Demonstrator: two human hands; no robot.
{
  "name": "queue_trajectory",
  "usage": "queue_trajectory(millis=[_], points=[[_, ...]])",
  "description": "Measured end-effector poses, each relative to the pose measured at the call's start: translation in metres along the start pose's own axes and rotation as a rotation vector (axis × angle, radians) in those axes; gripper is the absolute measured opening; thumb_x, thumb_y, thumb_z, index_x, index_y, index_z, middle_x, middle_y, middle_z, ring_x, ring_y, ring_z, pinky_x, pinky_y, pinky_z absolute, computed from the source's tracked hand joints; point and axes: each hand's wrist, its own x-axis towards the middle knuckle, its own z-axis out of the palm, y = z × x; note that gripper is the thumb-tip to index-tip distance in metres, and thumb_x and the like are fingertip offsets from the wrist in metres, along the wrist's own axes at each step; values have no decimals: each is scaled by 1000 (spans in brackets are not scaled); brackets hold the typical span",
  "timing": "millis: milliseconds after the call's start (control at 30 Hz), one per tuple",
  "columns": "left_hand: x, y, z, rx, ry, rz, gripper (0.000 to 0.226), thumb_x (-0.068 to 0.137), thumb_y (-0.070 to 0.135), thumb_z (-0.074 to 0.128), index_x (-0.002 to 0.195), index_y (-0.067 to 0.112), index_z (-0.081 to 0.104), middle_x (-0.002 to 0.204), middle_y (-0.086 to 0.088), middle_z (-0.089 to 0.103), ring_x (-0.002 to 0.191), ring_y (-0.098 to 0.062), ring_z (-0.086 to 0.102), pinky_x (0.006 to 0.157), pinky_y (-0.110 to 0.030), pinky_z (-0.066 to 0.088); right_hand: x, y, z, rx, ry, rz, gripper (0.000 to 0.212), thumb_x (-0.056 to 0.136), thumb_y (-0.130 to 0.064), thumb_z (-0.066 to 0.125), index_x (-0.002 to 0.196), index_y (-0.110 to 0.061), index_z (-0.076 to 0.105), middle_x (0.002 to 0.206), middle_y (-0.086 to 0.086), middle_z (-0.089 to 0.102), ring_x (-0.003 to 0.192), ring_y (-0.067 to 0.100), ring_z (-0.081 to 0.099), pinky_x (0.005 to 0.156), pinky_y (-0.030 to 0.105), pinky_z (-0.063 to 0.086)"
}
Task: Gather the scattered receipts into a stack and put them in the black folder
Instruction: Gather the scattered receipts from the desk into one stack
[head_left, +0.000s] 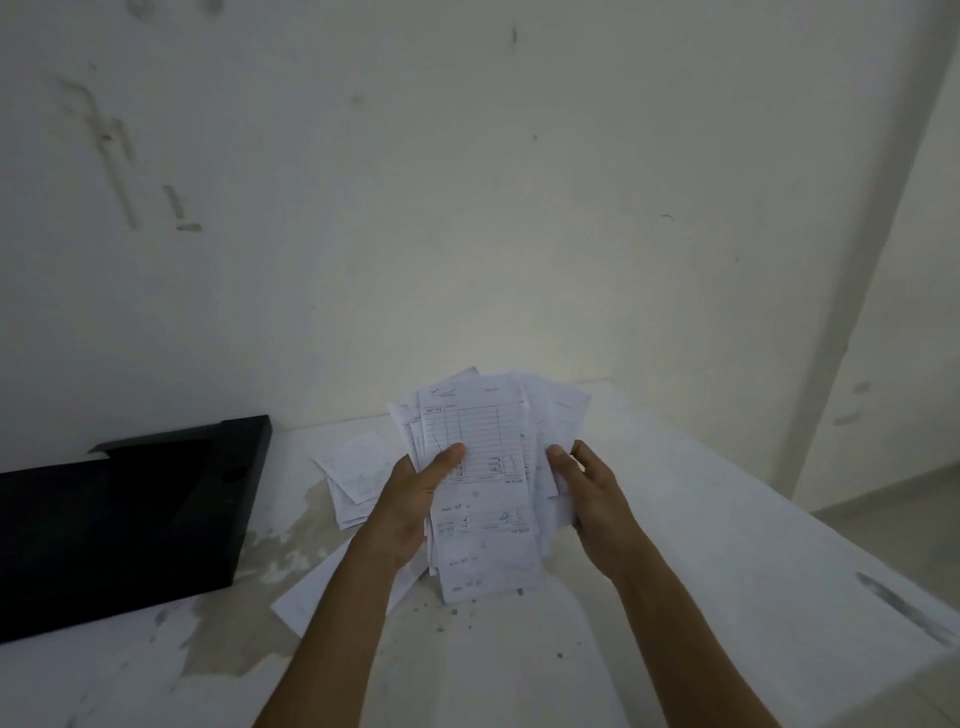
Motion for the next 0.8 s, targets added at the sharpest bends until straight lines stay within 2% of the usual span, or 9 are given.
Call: queue_trajectory(millis=[100, 200, 267, 367, 467, 667, 800], points=[[-7, -3, -4, 7, 15, -3, 42, 88, 28, 70, 128, 16, 65, 118, -9, 73, 108, -27, 71, 96, -48, 54, -6, -1, 14, -70, -80, -16, 38, 104, -39, 46, 126, -14, 64, 123, 10, 72, 116, 32, 67, 100, 52, 53], [-12, -5, -7, 49, 139, 45, 39, 88, 28, 72, 125, 19, 66, 116, -6, 74, 104, -25, 72, 95, -49, 55, -11, -5, 25, -127, -98, 55, 51, 103, -58, 34, 136, -29, 61, 128, 2, 70, 119, 23, 67, 103, 49, 52], [-16, -2, -7, 113, 207, 96, 44, 87, 30, 73, 128, 21, 63, 119, -3, 73, 106, -23, 70, 96, -48, 55, -13, -9, 29, -184, -160, 42, 54, 98, -65, 39, 136, -32, 59, 130, 0, 69, 120, 22, 66, 101, 48, 53], [-24, 1, -3, 185, 264, 156, 51, 84, 32, 77, 129, 24, 56, 121, 0, 70, 107, -24, 69, 93, -49, 56, -19, -18, 40, -301, -238, -40, 46, 95, -51, 60, 137, -30, 57, 127, -8, 70, 114, 12, 69, 96, 37, 58], [-33, 2, 5, 141, 211, 140, 44, 85, 27, 76, 126, 21, 62, 115, -3, 73, 101, -23, 72, 89, -45, 59, -22, -20, 49, -304, -225, -84, 40, 90, -36, 72, 129, -30, 63, 119, -9, 74, 106, 9, 72, 87, 28, 60], [-48, 5, 6, -34, 120, 74, 37, 85, 20, 76, 121, 13, 68, 109, -10, 76, 99, -29, 74, 87, -49, 59, -28, -24, 46, -307, -84, -137, 36, 85, -31, 77, 119, -29, 64, 114, -6, 74, 101, 13, 74, 78, 25, 61], [-54, 7, 11, -10, 125, 85, 31, 85, 21, 76, 115, 15, 70, 106, -9, 77, 96, -28, 74, 85, -46, 60, -33, -20, 44, -119, -255, 32, 44, 88, -23, 76, 130, -22, 60, 121, 1, 74, 107, 21, 73, 89, 38, 60]])
